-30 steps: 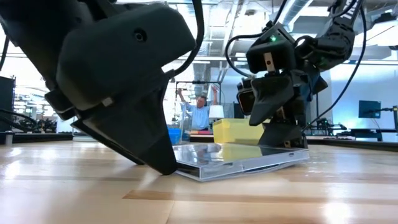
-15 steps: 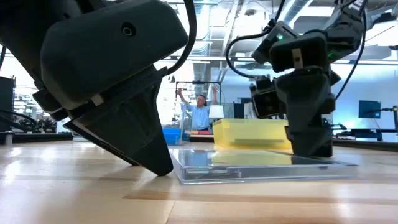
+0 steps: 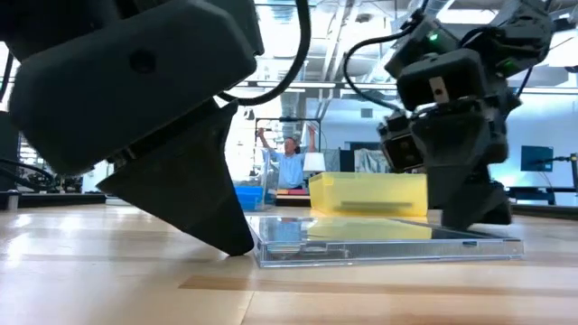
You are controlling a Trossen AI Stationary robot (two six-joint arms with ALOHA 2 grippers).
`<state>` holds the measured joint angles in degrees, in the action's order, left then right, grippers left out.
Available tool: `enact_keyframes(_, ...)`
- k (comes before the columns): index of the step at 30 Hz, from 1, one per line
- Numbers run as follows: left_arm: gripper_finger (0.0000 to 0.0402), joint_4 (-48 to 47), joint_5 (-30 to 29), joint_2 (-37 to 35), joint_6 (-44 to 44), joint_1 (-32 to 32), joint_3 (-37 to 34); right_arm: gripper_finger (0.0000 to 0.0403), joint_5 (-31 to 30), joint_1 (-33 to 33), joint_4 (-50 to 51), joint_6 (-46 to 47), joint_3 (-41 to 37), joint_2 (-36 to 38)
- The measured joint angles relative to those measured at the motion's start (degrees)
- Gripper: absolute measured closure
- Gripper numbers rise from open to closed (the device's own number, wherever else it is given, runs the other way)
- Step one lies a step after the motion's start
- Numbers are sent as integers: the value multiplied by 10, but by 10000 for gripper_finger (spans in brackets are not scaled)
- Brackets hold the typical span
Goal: Pick & place jewel cases by type
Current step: Put the black CD case into the yellow bin
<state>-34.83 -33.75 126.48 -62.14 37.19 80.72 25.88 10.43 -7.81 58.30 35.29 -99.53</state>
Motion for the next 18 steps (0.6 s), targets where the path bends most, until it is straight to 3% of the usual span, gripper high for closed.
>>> enact_keyframes(8,137,-3,4,-1,27,-2,1,239,-56,33,-30,99,-82,73)
enact_keyframes(14,137,-3,5,-1,41,-5,1,243,-168,94,-169,229,-148,82)
enact_keyframes(18,137,-2,14,-2,58,-10,1,250,-216,121,-174,270,-151,82)
